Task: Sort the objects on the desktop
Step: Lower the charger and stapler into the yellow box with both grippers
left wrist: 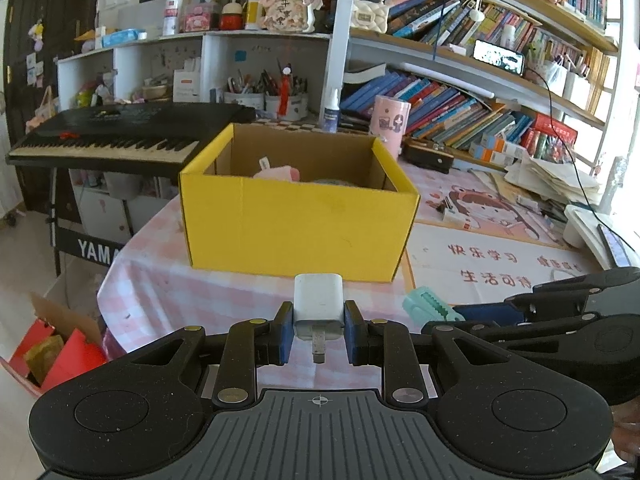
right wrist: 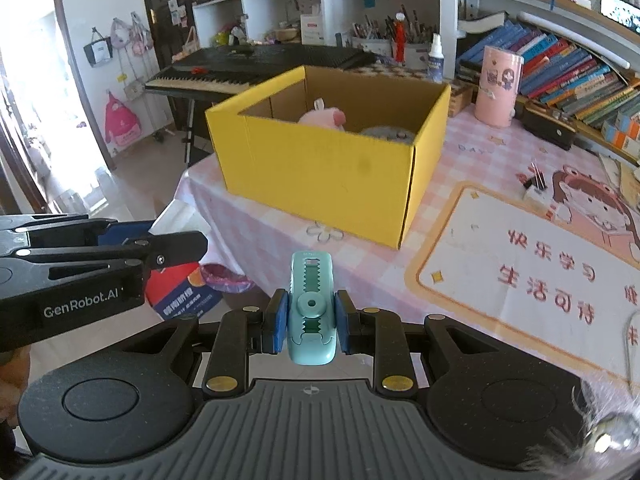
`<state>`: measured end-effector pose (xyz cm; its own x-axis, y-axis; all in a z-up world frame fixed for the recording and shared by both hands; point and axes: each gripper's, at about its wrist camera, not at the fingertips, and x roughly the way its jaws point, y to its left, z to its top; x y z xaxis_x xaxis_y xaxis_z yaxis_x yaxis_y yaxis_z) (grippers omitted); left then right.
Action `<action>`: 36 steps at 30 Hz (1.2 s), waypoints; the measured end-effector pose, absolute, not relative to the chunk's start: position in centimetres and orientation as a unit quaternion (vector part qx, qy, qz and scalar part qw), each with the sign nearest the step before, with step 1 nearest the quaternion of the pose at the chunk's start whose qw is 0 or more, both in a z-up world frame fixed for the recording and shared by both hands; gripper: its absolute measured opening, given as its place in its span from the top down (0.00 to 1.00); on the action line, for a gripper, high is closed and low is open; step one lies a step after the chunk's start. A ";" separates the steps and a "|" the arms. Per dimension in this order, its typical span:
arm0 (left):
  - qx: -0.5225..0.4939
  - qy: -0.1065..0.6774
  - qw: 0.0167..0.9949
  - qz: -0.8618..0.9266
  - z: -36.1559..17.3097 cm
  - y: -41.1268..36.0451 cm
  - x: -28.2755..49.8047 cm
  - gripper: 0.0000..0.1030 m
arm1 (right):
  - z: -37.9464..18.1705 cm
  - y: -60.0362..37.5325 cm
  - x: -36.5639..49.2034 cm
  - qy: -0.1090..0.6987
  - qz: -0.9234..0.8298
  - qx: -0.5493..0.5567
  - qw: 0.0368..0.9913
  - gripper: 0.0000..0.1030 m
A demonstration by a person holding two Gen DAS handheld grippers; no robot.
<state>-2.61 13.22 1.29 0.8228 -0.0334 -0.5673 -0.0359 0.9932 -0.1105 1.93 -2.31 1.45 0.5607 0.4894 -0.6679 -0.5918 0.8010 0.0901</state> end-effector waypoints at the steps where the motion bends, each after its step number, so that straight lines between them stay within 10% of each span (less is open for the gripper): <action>1: -0.058 0.295 0.954 0.002 1.4 13.3 -2.4 0.77 | 1.7 -2.2 2.2 0.347 0.308 -0.072 0.883 0.78; 36: -0.034 0.251 0.964 0.084 3.9 13.6 13.7 0.77 | 4.3 1.3 22.9 0.287 0.391 -0.157 0.860 0.78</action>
